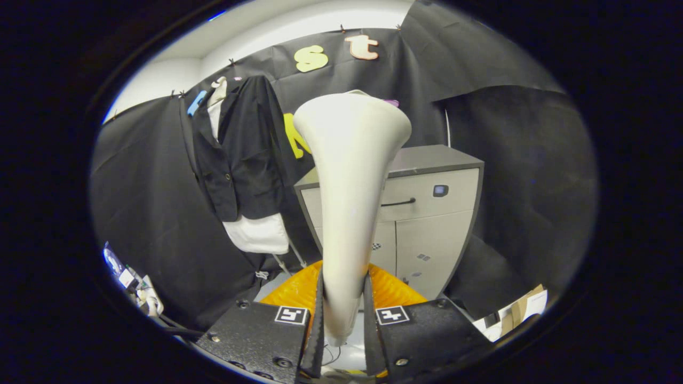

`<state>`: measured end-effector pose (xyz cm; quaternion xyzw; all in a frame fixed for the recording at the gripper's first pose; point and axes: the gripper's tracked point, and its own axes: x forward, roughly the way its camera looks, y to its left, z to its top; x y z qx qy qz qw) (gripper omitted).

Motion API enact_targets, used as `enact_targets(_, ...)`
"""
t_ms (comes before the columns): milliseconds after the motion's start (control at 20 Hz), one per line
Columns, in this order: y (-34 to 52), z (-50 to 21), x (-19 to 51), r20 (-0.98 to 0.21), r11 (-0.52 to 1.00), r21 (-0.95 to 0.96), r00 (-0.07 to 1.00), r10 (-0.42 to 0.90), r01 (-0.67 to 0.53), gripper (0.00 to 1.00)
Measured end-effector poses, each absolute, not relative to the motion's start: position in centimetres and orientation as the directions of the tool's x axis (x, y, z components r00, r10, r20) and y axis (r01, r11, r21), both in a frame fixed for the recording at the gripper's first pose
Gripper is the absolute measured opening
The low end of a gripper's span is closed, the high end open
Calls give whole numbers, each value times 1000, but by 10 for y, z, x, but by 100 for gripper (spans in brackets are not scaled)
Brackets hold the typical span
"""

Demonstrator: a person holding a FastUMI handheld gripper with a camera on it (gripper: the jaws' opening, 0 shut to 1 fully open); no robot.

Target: Iron the clothes twice with a garment steamer, once on the left side and once on the right side.

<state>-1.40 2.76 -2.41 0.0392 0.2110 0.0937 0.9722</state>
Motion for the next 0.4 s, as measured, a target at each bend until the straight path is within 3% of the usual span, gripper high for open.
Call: enact_targets(400, -17, -51, -34, -460, 979, 117, 865, 200, -164, 33)
